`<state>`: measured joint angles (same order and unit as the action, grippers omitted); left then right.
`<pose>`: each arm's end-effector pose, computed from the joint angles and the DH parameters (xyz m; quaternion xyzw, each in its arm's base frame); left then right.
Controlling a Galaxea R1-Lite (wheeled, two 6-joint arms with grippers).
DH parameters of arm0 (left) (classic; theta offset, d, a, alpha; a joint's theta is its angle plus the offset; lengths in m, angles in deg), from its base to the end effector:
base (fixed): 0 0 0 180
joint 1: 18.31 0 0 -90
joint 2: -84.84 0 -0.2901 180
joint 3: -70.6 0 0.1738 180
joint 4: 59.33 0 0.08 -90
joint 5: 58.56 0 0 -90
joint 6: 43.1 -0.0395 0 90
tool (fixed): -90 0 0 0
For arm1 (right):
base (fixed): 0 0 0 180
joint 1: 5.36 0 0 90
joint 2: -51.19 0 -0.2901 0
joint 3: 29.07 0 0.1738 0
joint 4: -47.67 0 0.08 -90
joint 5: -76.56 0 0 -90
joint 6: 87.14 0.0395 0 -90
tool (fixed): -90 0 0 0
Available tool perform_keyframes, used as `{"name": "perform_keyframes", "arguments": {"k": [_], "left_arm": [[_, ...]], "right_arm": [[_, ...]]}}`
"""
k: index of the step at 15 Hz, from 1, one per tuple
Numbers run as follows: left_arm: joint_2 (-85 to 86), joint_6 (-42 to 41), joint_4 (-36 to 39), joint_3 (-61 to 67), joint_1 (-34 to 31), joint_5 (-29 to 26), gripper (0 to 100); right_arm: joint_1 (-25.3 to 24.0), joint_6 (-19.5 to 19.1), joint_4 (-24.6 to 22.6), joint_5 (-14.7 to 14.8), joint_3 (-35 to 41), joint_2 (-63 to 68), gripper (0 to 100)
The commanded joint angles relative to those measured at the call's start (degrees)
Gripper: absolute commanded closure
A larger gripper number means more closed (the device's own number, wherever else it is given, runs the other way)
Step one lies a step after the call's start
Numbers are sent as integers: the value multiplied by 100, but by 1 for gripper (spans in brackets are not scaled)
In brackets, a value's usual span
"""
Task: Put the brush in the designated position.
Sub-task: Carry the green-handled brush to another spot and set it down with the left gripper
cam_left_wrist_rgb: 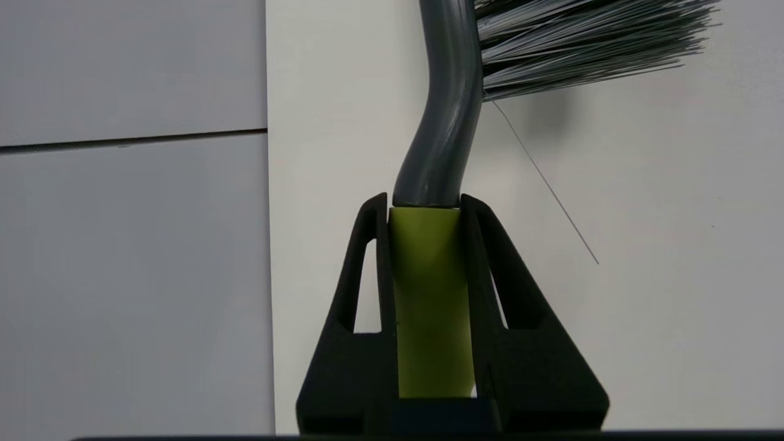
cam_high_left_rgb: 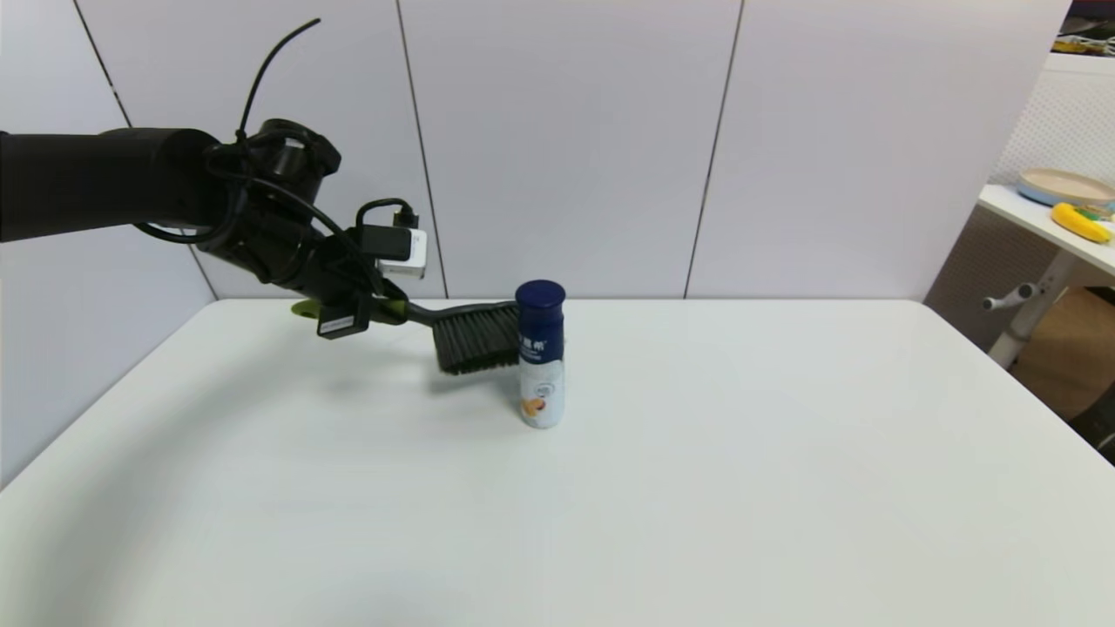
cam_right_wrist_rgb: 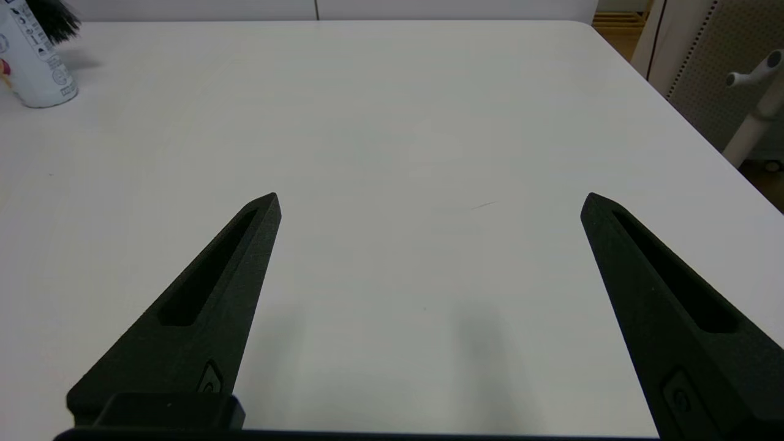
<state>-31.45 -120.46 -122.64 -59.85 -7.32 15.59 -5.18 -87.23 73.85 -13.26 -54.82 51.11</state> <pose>0.3653 -0.0819 0.2134 0.5391 0.1925 -0.4244 0.7016 -0.0142 -0.0001 0.0746 -0.0008 0.0031 -0.0031 1.0000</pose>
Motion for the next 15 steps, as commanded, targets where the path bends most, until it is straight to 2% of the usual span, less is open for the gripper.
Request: {"name": "perform_keyframes", "arguments": {"k": [1,7,11,15], "left_arm": [[-817,-95,22,-850,8,-199,100],[-1625,-104,1577,-850,96,-630,100],[-1889,-77,2078,-850,342,-621,100],[-1845,-69,2078,-850,491,-744,100]], "right_arm": [[-1,1,0,-1,9,7,0],[-1,1,0,-1,9,7,0],[-1,1,0,-1,9,7,0],[-1,1,0,-1,9,7,0]]}}
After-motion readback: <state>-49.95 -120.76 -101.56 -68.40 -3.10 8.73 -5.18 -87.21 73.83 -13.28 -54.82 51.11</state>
